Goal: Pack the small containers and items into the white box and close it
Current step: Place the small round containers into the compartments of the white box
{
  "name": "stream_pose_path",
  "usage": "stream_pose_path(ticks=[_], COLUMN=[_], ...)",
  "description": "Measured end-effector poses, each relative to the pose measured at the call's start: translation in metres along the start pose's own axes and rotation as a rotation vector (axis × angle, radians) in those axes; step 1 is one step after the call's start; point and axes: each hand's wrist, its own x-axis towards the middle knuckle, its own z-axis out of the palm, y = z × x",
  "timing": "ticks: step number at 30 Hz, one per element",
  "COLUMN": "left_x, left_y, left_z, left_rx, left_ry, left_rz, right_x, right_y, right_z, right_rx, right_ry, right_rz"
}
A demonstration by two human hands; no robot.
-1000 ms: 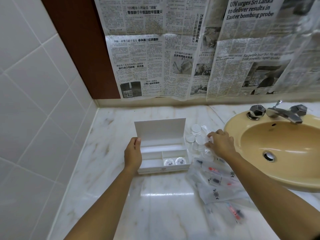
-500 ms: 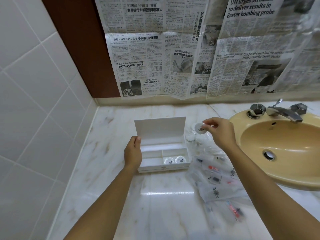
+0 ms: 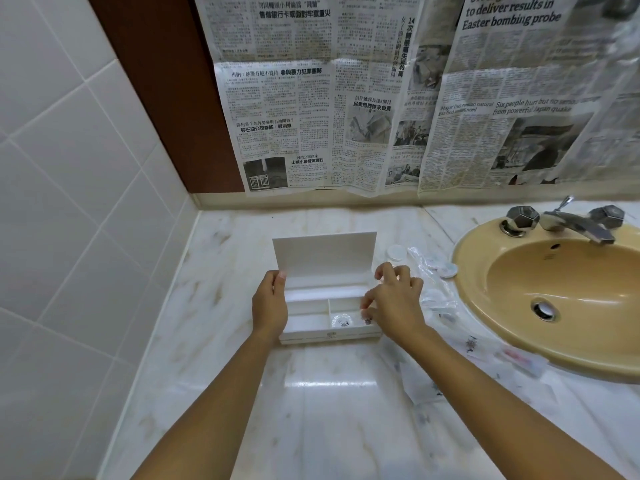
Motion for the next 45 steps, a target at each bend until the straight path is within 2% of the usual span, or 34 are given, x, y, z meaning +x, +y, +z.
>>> stream_pose_path(ticks=[7, 12, 16, 21, 23, 26, 31, 33, 45], left_x=[0.001, 0.002, 0.002, 0.003, 0.003, 0.002, 0.001, 0.001, 0.000], left_y=[-0.002, -0.004, -0.004, -0.005, -0.005, -0.005, -0.003, -0.003, -0.001], left_z=[0.001, 0.001, 0.001, 0.001, 0.001, 0.001, 0.001, 0.002, 0.001], left_rx=[-0.005, -0.008, -0.020, -0.011, -0.015, -0.019, -0.015, -0.015, -0.008], left_ry=[-0.002, 0.000, 0.005, 0.005, 0.003, 0.004, 0.006, 0.007, 0.001], left_rz=[0.009, 0.000, 0.001, -0.004, -0.005, 0.000, -0.004, -0.003, -0.006], right_x=[0.003, 0.005, 0.002, 0.004, 0.010, 0.024, 0.041, 0.044, 0.046], right_y=[-0.003, -0.002, 0.010, 0.034, 0.047, 0.072, 0.088, 0.087, 0.098], right_z=[0.007, 0.008, 0.009, -0.016, -0.024, -0.020, -0.009, -0.007, -0.008], right_rx=[-0.276, -0.269, 0.009, 0.543, 0.640, 0.508, 0.139, 0.024, 0.224], right_ry=[-0.002, 0.019, 0.034, 0.157, 0.207, 0.158, -0.098, -0.129, 0.109], right_rz=[0.032, 0.043, 0.024, 0.230, 0.304, 0.331, 0.201, 0.169, 0.319])
